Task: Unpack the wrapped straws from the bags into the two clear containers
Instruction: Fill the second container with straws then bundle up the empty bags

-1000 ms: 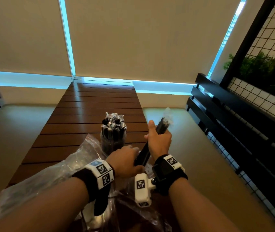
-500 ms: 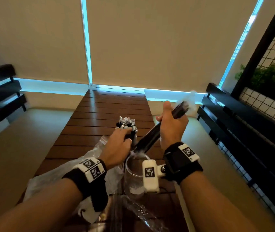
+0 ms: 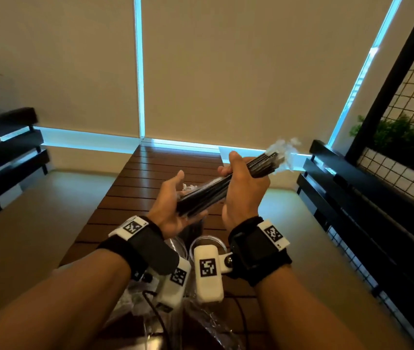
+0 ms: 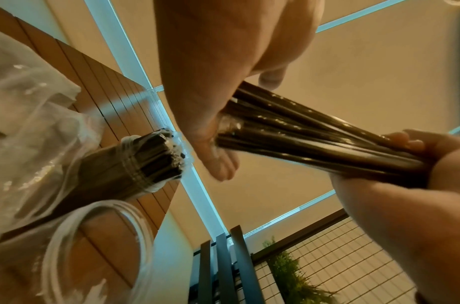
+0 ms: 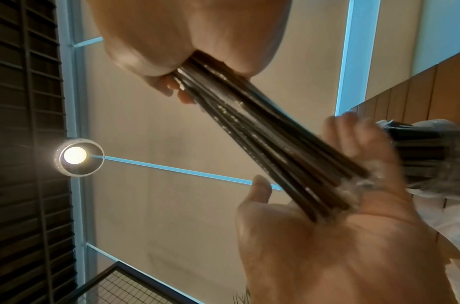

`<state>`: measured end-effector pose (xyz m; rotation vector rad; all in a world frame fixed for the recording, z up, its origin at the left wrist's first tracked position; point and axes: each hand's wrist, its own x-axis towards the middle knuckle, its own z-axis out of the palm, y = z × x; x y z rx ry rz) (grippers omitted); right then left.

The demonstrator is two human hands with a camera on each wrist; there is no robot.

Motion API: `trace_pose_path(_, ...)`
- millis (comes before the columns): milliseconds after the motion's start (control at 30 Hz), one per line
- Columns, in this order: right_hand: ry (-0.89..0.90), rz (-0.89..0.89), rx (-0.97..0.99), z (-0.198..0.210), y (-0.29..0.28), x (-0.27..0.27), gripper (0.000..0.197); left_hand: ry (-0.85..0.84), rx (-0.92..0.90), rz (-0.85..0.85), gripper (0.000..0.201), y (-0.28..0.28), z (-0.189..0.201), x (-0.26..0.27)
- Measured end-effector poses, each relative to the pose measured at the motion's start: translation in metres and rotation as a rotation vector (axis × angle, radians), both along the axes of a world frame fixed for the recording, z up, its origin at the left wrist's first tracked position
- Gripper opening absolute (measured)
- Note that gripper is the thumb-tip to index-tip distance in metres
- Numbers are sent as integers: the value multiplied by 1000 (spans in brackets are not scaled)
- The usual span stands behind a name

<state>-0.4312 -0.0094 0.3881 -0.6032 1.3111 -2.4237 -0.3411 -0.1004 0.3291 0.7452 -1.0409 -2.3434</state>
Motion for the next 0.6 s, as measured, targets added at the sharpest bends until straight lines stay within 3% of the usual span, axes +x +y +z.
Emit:
trace_pose_path(100,54,-90,70,-9,-2,-10,16,-243,-180,-13,59,6,-16,0)
trace_pose_path(200,103,-143,197,-34,-5,-22,19,-677,-736,91,19,8,-39,8)
trace_pose_path(300,116,-139,376,-74,-13,-27,21,-947,-1113,-138,37,10,-68,12)
trace_pose_path(400,169,-105,529,-106,-22,-24,35,-991,-1261,-213,53,16,-87,4)
trace_pose_path(467,242,-68,626,-123,-26,-24,34,-946,-1301,-172,38,19,-96,-4)
trace_pose_path(533,428,-63,773,-141,-27,-27,44,-923,-1326,-125,22,22,-101,-9)
trace_pose_path(600,617,-48,972,-155,-25,-32,54,-946,-1354,-112,19,25,-104,-11)
